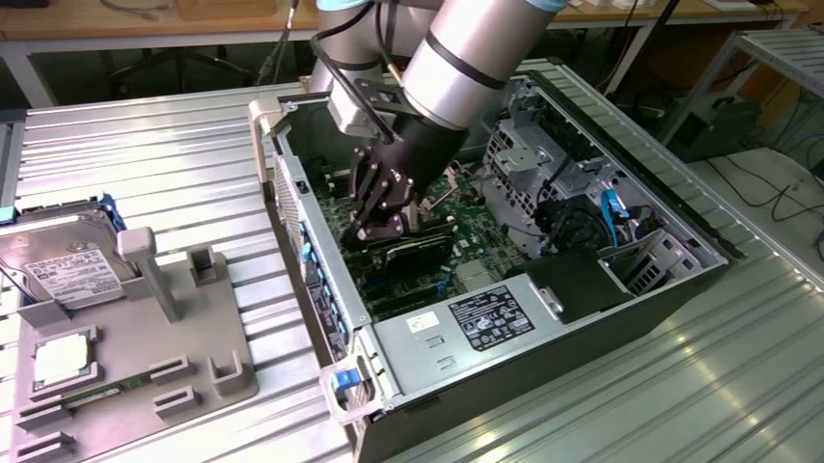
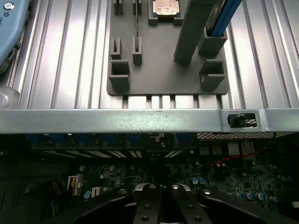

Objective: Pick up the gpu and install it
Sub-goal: 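Press down on the gpu until it lock into place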

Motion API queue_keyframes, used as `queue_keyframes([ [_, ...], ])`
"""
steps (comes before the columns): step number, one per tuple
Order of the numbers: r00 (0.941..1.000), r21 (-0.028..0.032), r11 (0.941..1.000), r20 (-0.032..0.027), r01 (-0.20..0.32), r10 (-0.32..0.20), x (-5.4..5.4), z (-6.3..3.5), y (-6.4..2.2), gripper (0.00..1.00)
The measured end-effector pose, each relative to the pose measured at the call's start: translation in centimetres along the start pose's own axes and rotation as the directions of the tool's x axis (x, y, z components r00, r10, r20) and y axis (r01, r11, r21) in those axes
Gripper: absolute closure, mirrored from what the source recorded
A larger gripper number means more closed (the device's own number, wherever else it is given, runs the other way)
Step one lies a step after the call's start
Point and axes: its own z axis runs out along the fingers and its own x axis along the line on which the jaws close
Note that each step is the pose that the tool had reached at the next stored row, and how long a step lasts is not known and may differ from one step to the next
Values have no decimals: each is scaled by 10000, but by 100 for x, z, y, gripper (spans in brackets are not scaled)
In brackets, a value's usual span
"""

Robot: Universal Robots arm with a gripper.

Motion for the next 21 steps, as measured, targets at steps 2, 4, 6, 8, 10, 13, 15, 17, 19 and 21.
queue_keyframes([
  [2,10000,-42,10000,1,-2,2,0,7,2,89],
  [4,10000,-54,10000,0,-1,1,1,23,21,89],
  [6,10000,-60,10000,2,-1,1,0,41,35,89],
  [8,10000,-75,10000,0,-1,1,1,55,39,89],
  [10,10000,-86,10000,1,-1,1,1,69,33,89],
  [13,10000,-118,9999,0,-3,3,1,77,33,89],
  [15,10000,-137,9999,-1,-2,2,1,84,36,89],
  [17,10000,-141,9999,-2,-1,1,1,86,39,89],
  [19,10000,-141,9999,1,-1,1,1,89,43,89],
  [21,10000,-140,9999,1,-1,1,0,91,47,89],
])
